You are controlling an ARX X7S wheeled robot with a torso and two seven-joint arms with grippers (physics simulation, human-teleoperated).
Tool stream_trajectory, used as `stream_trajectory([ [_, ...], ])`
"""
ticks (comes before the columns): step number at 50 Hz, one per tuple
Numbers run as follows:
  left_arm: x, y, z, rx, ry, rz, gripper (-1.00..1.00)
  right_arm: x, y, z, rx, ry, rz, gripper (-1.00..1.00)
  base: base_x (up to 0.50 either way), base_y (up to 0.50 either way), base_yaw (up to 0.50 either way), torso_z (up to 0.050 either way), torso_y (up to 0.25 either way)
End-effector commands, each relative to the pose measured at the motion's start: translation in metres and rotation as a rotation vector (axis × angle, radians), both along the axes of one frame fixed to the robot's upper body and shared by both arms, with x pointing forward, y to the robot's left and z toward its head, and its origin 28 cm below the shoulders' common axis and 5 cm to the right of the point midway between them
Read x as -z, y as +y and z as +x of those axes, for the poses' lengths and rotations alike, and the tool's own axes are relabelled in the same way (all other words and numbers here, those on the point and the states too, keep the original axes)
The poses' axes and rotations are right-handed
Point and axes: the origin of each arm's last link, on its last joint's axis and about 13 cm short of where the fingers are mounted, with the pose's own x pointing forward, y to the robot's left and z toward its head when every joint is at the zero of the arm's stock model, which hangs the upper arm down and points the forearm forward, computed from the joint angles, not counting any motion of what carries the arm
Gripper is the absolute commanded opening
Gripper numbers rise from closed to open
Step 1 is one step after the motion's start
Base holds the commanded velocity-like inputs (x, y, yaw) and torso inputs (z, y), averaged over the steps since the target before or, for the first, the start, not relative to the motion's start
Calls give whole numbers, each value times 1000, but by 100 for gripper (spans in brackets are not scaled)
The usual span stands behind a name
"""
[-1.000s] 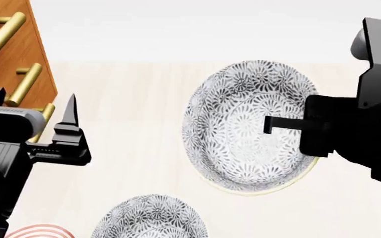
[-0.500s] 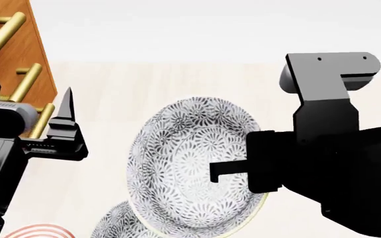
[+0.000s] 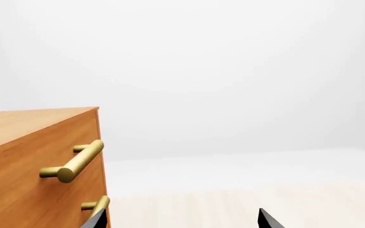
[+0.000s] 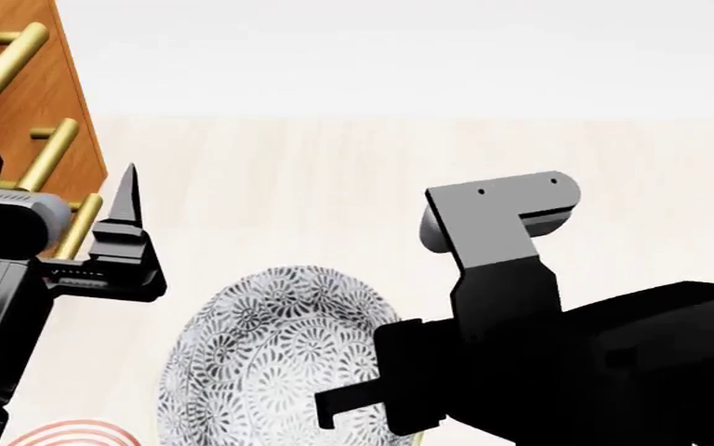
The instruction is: Stack the bowl at the front on the bowl in the middle.
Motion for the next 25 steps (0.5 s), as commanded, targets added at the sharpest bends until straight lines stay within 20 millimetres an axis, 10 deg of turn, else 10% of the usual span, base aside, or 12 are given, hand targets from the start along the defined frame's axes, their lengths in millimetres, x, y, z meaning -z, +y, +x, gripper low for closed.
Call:
stream_trajectory([
  [1, 1, 0, -1, 2, 1, 4, 100, 14, 6, 4, -36, 25, 8, -100, 0, 0, 0, 0, 0],
  [25, 4, -2, -2, 9, 7, 10, 100, 76, 15, 43, -53, 168, 18, -100, 0, 0, 0, 0, 0],
])
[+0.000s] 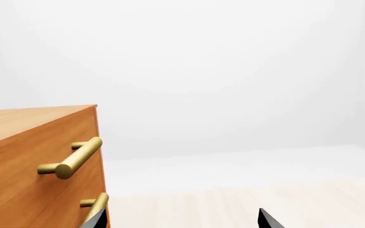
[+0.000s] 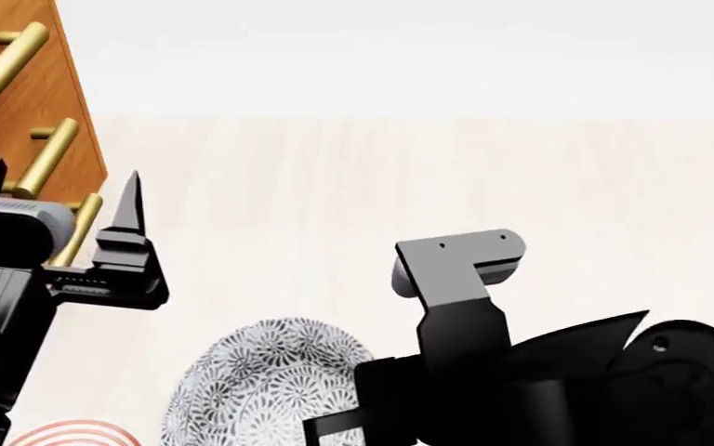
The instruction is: Stack the bowl at the front on the bowl in the middle.
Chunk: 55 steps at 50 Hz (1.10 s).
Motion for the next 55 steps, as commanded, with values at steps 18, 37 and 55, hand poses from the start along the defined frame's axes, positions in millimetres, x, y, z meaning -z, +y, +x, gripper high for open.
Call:
stream_trajectory([
  [18, 3, -2, 0, 8, 8, 9, 100, 36, 3, 21, -19, 99, 16, 100, 0, 0, 0, 0, 0],
  [37, 2, -2, -1, 13, 10, 6, 100, 24, 0, 10, -26, 64, 11, 100, 0, 0, 0, 0, 0],
  [55, -5, -3, -4, 15, -14, -36, 100, -30, -19, -26, 217, -827, 242, 100, 0, 0, 0, 0, 0],
])
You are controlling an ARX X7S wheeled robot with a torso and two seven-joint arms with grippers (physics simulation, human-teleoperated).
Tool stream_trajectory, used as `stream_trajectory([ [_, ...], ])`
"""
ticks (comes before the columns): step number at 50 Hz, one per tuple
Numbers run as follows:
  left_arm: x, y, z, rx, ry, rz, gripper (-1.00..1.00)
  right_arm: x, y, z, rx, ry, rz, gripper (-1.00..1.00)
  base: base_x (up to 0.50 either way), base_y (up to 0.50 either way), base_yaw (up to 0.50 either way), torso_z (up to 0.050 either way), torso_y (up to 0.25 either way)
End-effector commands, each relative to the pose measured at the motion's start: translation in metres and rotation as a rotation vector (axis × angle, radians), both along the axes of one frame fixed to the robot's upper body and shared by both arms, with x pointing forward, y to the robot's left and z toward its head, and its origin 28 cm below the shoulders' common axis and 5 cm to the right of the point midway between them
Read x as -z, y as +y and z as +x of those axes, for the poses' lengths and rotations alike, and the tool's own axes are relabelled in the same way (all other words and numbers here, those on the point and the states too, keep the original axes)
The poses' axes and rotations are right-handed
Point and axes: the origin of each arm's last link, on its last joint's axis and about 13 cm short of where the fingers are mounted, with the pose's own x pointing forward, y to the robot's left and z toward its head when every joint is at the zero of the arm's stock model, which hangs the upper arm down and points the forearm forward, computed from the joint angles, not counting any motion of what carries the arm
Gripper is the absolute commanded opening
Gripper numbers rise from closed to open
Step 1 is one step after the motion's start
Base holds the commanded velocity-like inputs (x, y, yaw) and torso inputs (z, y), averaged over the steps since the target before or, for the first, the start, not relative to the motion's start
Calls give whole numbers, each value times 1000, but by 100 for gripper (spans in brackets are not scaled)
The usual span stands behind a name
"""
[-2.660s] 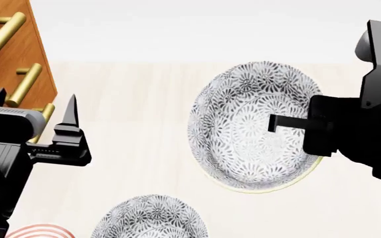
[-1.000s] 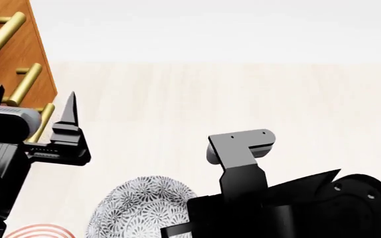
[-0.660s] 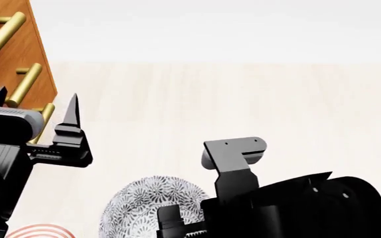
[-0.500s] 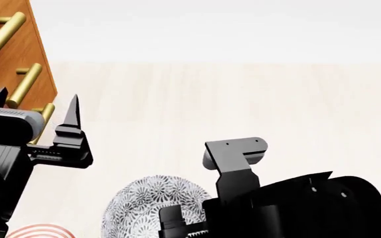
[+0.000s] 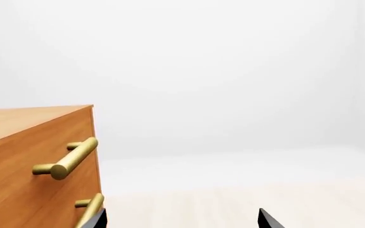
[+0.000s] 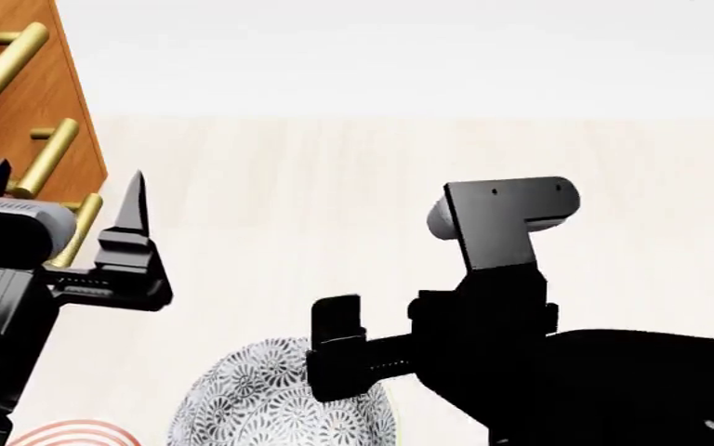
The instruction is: Stack the bowl at the front on the bowl in the middle.
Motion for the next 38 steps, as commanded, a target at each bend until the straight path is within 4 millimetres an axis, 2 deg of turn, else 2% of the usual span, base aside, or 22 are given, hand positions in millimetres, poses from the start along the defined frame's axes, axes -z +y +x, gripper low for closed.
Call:
stream_trajectory([
  [1, -3, -1, -3, 3, -23, -26, 100, -15, -9, -20, 256, -633, -6, 100, 0, 0, 0, 0, 0],
  [3, -3, -2, -4, -3, -42, -27, 100, -11, -6, -22, 382, -815, -135, 100, 0, 0, 0, 0, 0],
  [6, -3, -2, -5, -8, -71, -41, 100, -6, -5, -29, 490, -952, -209, 100, 0, 0, 0, 0, 0],
  [19, -14, -1, -21, -18, -238, -102, 100, -7, -1, -47, 532, -1100, -232, 100, 0, 0, 0, 0, 0],
  [38, -19, 0, -28, -28, -317, -105, 100, -15, 0, -52, 550, -1161, -239, 100, 0, 0, 0, 0, 0],
])
